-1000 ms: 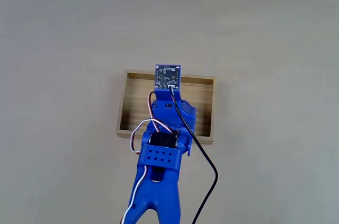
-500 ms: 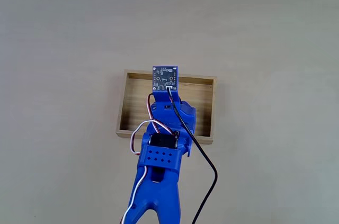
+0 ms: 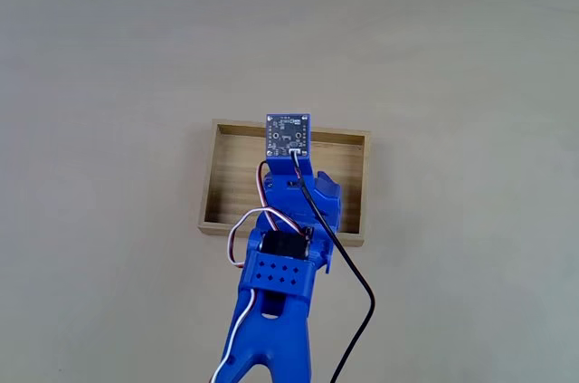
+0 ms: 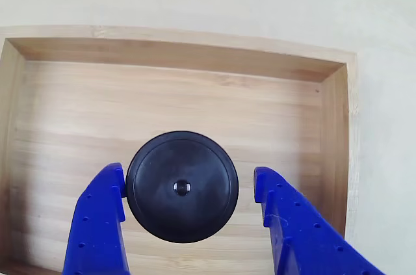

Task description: Place the black cylinder in the wooden box then return to rest.

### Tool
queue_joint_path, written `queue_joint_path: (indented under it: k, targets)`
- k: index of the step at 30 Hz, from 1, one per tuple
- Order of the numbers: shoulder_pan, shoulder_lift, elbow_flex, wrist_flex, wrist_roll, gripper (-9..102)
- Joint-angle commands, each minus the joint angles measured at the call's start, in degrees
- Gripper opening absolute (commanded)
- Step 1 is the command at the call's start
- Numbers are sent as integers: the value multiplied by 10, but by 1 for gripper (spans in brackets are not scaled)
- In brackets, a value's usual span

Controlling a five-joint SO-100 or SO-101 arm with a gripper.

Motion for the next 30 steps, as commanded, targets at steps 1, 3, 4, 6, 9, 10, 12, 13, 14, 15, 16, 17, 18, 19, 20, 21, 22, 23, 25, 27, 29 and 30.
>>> queue_joint_path:
  k: [1,3,4,6,9,10,12,13,14,15,16,17,18,19,20,21,22,23,25,27,29,30]
  targets:
    - [7,-88,-2,-11,7,30]
    - [6,-98,8,-11,13,30]
    - [5,-105,13,-11,15,30]
    - [4,-121,22,-11,15,30]
    - [2,-152,37,-11,13,30]
    - [2,-164,43,-11,11,30]
    - [2,-197,58,-11,5,30]
    - [2,-217,66,-10,-3,30]
    - [3,-239,74,-2,-9,30]
    - [3,-261,80,10,-18,30]
    - [3,-283,89,16,-32,30]
    - [4,-310,98,26,-40,30]
    - [4,-338,109,45,-43,30]
    - [4,-368,120,63,-53,29]
    - [4,-398,134,78,-63,29]
    - [4,-427,147,93,-68,29]
    - [5,-454,162,105,-72,29]
    - [5,-483,177,116,-76,29]
    - [6,-539,208,142,-83,28]
    - [7,-599,245,157,-85,28]
    - [7,-649,273,179,-89,26]
    - [7,-668,283,188,-91,26]
